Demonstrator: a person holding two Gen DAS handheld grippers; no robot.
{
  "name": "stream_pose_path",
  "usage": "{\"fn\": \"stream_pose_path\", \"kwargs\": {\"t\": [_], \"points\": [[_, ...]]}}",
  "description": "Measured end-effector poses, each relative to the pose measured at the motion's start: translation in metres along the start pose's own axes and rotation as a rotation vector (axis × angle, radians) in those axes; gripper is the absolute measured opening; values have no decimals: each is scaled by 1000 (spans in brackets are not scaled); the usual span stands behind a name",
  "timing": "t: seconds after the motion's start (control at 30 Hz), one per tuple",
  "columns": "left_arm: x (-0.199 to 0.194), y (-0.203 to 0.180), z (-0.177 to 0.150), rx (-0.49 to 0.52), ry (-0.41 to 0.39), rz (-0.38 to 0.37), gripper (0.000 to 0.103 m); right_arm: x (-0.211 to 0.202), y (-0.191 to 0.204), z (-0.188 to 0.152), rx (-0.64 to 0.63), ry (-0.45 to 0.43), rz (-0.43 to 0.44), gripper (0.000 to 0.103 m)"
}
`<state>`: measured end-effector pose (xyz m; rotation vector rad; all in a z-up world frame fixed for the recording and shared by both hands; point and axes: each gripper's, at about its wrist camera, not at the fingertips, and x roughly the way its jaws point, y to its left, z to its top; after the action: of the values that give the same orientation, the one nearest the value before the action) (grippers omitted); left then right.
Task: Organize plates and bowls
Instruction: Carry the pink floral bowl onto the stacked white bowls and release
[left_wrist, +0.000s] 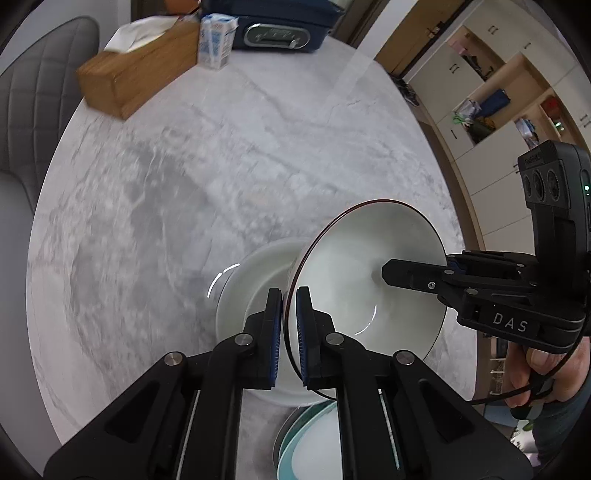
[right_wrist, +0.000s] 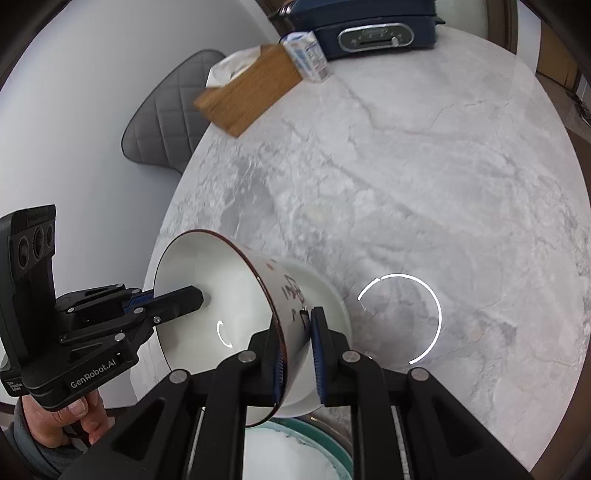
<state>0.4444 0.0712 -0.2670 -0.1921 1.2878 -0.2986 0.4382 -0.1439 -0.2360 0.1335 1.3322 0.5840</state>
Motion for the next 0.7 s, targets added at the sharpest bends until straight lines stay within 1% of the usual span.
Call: {"fn": "stream_pose_path", "kwargs": {"t": [0.07,0.2,0.4,0.57,0.7], "points": [[4,8,-14,-22,12,4,6,8,5,-7,-9,16,-11,15],[17,13,-23,-31,26,21,6,22,12,-15,-34,36,-42,15],[37,18,-27,-51,44,25,6,36,11,-22,-36,61,-71,15],[49,17,-26,-45,57,29,6,43,6,-25,-31,67,-91,15],[52,18,-22,-54,44,32,6,45,5,-24,-40,69,-99,15]]}}
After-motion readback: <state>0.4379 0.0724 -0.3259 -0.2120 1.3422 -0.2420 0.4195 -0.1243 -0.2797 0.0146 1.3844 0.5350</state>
